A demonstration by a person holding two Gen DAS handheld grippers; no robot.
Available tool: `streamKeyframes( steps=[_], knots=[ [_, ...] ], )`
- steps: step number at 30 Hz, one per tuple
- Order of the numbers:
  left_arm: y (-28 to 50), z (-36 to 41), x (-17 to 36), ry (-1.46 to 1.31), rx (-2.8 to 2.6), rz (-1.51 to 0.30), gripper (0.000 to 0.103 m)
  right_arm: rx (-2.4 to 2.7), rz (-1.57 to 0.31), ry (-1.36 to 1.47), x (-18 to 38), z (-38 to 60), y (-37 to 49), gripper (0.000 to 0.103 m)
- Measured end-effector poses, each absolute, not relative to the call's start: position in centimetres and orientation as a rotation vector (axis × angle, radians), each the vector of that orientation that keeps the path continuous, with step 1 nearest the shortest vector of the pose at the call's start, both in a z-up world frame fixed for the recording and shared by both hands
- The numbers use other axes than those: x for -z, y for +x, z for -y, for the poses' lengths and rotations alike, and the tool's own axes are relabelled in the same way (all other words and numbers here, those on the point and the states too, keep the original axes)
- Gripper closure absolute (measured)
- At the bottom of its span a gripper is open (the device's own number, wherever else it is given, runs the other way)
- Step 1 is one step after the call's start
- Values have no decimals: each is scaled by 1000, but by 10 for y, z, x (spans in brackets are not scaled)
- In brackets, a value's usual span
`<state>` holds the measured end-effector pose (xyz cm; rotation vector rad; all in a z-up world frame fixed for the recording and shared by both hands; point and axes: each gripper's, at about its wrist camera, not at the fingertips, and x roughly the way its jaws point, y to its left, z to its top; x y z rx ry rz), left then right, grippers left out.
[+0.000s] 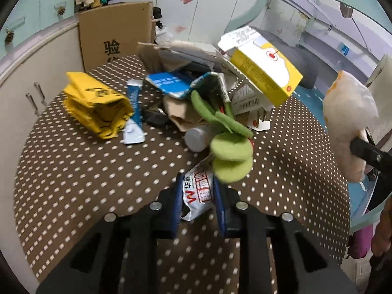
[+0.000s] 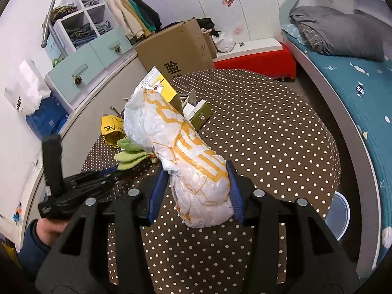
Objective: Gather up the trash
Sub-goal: 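Grasp the white printed snack packet with the left tool, then carry both items to the blue bin and release them inside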
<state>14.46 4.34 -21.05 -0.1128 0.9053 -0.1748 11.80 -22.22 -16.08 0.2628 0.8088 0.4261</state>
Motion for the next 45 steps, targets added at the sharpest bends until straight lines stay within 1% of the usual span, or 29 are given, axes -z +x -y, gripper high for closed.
streamKeyframes(
  steps=[7,15,22,26,35,45],
  knots=[
    [116,-47,173,-133,150,-807,80,-412,-758,284,146,229,111,57],
    [105,-16,130,-131,201,-702,80,-342,-685,334,127,262,100,57],
    [122,46,106,-99,335,-653,80,-213,-615,424,118,322,92,57],
    [128,93,104,-69,432,-647,80,-103,-601,491,124,370,86,57],
    [149,207,118,-14,613,-694,80,114,-615,606,159,466,72,57],
    [185,323,171,41,701,-855,80,229,-714,738,228,530,81,57]
  ],
)
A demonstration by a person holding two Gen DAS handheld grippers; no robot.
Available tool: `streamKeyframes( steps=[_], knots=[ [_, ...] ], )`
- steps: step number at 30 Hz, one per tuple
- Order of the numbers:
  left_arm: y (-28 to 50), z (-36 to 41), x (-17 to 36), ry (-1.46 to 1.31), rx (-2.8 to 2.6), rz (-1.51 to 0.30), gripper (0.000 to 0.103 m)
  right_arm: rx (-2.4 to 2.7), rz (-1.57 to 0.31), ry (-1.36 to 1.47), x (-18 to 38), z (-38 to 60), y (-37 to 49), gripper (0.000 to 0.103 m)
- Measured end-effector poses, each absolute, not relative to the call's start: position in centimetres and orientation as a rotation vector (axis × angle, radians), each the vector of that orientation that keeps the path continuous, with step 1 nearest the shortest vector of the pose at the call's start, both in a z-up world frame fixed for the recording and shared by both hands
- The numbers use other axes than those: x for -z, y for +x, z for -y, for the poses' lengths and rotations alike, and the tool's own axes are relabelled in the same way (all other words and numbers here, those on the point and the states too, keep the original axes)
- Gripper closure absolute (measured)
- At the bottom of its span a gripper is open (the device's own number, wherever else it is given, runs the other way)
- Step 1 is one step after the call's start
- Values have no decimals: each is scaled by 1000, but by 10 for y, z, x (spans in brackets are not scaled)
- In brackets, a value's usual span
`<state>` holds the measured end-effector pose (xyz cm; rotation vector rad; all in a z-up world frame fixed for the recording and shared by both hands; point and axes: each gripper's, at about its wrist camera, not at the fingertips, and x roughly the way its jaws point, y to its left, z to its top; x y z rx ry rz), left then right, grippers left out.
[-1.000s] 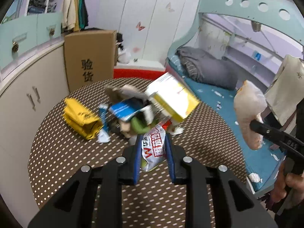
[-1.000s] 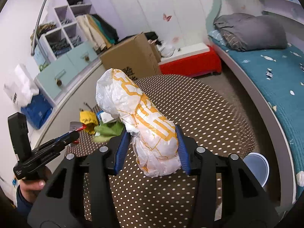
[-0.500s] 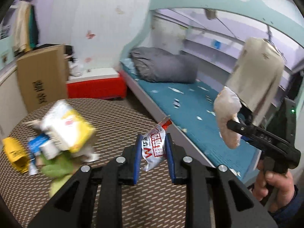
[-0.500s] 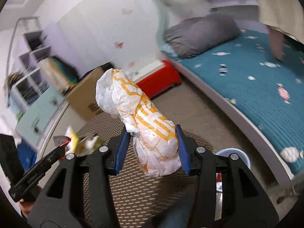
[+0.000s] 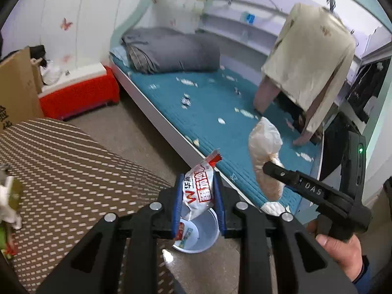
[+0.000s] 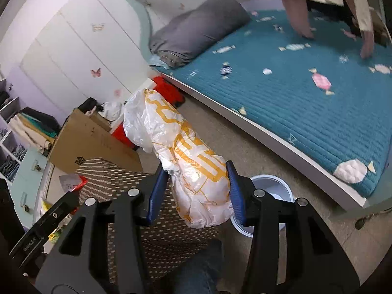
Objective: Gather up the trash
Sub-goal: 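Carry both items to the blue bin and release them inside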
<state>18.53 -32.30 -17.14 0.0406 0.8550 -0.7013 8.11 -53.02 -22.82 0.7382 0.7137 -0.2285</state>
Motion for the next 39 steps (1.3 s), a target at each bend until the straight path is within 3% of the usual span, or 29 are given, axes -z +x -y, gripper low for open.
streamKeyframes(
  steps=[14,16,17,18,19,20,25,39],
  knots=[
    [219,412,263,162,721,-1068,80,262,-819,830,296,559,106,55],
    [224,422,274,194,724,-1095,79,261,-837,844,306,563,110,50],
    [225,425,278,209,717,-1099,67,260,-845,862,313,565,111,46],
    [227,428,282,230,702,-1106,51,264,-856,885,321,568,112,36],
    [228,430,285,244,681,-1102,18,277,-862,895,326,570,111,28],
    [228,430,285,249,660,-1080,12,289,-867,904,330,571,109,24],
    [233,424,285,259,628,-1077,12,298,-875,940,344,572,100,6],
    [205,392,242,223,627,-982,11,396,-817,793,284,551,72,6]
  ],
)
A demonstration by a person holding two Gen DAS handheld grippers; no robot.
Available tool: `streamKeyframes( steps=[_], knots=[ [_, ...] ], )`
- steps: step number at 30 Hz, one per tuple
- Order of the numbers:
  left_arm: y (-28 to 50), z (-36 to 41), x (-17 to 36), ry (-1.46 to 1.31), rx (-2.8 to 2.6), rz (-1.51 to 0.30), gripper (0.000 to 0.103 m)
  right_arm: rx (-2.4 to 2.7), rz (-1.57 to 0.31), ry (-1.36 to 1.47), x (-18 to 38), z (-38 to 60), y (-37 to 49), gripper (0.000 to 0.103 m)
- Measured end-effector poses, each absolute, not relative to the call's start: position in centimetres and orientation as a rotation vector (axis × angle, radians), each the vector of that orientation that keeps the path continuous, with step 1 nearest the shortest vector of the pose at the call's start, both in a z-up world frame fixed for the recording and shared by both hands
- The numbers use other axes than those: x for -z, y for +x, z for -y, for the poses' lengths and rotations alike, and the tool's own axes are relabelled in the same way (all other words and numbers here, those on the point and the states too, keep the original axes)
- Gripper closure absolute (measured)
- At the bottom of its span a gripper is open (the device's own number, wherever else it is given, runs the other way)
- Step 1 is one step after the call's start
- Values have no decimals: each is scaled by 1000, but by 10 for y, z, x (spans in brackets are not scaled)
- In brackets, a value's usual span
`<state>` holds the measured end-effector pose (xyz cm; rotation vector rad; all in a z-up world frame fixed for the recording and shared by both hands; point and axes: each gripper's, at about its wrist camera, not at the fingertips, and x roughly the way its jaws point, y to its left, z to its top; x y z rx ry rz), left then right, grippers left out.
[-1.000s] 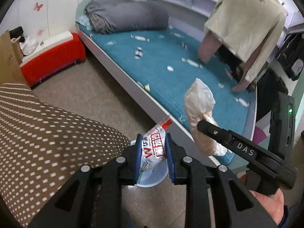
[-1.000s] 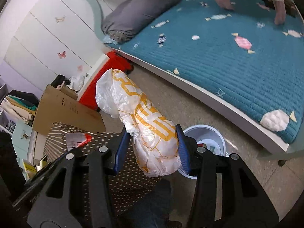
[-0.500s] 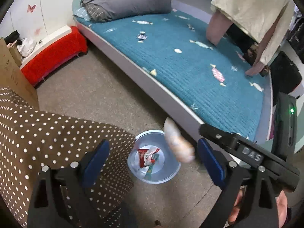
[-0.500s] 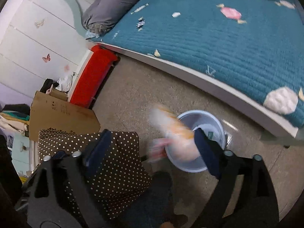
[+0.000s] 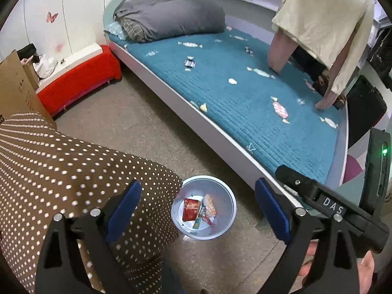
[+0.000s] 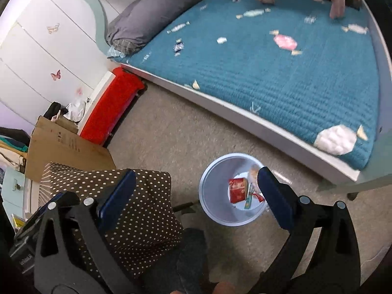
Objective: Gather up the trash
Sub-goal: 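Carry both items to the blue bin and release them inside, then grasp the yellow-white box with the right tool while the left tool grasps the yellow bag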
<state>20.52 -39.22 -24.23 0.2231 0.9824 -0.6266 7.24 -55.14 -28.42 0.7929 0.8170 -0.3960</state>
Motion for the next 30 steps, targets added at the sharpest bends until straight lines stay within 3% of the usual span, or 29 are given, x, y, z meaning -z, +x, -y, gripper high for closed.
streamKeyframes(
  steps=[14,30],
  knots=[
    [163,316,166,140,627,-825,11,328,-672,651,180,497,57,6],
    [133,173,99,19,467,-639,9,93,-585,476,97,374,79,6]
  ],
)
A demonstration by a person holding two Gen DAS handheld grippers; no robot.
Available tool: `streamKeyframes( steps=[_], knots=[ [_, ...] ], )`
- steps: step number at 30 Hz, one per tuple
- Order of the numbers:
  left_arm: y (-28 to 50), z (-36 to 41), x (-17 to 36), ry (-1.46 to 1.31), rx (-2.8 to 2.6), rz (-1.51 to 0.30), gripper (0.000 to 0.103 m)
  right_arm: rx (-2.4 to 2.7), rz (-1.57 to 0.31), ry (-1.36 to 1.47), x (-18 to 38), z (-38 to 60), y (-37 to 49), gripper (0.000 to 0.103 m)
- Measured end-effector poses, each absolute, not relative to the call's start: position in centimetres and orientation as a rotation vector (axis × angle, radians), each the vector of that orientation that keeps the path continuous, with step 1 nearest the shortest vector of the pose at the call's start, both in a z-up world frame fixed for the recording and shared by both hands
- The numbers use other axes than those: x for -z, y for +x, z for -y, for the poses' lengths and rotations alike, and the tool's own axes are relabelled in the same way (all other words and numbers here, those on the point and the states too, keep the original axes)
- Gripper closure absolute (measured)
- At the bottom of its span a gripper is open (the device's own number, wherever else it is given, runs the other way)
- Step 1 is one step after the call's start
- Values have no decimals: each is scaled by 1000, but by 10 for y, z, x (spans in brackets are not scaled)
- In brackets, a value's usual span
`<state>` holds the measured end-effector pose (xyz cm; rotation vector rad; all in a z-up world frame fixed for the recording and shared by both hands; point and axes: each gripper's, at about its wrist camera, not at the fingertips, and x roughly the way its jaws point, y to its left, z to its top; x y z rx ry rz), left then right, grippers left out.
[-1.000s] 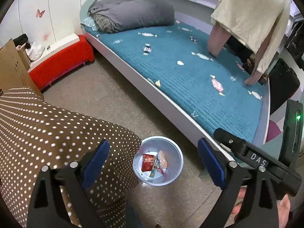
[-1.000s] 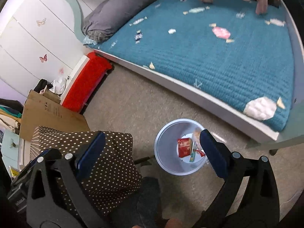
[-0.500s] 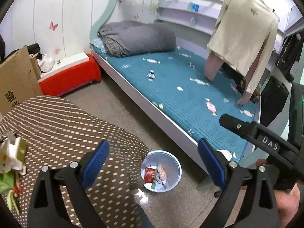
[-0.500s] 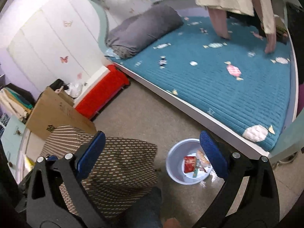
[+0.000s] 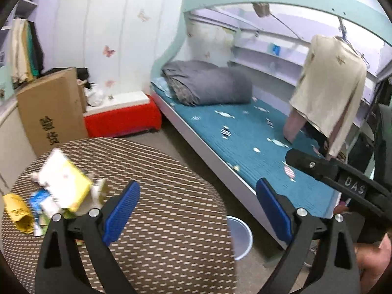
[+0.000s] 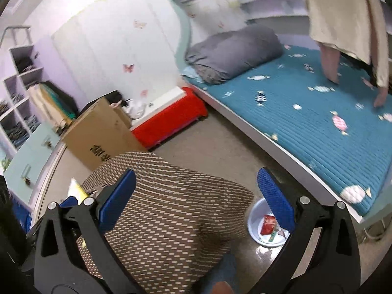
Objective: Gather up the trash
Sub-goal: 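Grasp the yellow-white box with the right tool while the left tool grasps the yellow bag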
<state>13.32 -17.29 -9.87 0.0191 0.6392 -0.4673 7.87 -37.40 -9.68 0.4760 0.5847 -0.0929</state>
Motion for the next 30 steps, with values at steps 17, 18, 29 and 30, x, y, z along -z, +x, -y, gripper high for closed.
streamKeyframes(
  steps=[17,18,29,30],
  knots=[
    [143,-1,109,-113,107,-623,9,-265,-649,281,100,215,149,6],
    [144,-11,113,-122,81,-632,9,-275,-657,274,102,210,153,6],
    [161,-78,145,-176,-101,-696,9,-388,-756,162,141,155,197,6],
    [163,-82,148,-182,-114,-702,9,-404,-766,144,145,149,203,6]
  ],
)
